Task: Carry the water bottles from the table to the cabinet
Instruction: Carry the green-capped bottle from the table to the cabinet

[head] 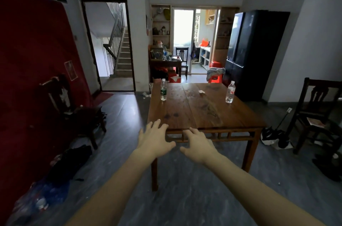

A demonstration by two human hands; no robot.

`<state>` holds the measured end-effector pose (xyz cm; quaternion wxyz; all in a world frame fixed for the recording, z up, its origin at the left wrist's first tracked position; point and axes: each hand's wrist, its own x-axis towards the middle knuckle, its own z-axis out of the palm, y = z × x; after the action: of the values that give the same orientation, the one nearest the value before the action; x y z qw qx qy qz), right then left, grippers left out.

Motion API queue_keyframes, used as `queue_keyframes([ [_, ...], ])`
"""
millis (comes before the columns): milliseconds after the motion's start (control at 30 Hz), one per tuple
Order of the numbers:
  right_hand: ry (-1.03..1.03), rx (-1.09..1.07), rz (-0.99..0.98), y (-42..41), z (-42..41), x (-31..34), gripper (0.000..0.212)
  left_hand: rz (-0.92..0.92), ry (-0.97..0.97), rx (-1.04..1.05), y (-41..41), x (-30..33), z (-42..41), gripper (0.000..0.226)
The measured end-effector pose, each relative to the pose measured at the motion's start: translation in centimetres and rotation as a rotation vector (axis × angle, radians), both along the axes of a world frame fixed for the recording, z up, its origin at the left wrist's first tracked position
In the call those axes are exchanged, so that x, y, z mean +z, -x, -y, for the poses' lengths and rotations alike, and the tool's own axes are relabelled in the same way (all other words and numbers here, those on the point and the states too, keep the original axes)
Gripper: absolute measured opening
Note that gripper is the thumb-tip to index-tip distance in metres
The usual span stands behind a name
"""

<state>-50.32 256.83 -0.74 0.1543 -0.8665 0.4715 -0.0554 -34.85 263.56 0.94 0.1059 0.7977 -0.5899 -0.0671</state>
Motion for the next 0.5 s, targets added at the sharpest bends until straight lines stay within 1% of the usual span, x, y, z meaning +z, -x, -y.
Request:
queue_keyframes([
  [133, -0.027, -0.034, 0.004, -2.9, 8.4, 1.2, 0.071, 0.001, -0.003, -0.001, -3.2, 0.7, 7.7, 0.071],
  [233, -0.043, -0.039, 0.032, -5.8, 13.4, 1.6, 0.069, -0.017, 0.033, 0.014, -5.5, 0.4, 12.3, 0.067],
  [400, -0.085, 0.07, -0.011, -11.5, 19.1, 0.1, 0.067, -0.025, 0.057, 0.042, -10.7, -1.0, 18.4, 0.054],
  [500, -0.101, 0.069, -0.023, -14.8, 23.2, -1.2, 0.067, -0.016, 0.034, 0.059, -14.1, -1.9, 22.2, 0.055],
])
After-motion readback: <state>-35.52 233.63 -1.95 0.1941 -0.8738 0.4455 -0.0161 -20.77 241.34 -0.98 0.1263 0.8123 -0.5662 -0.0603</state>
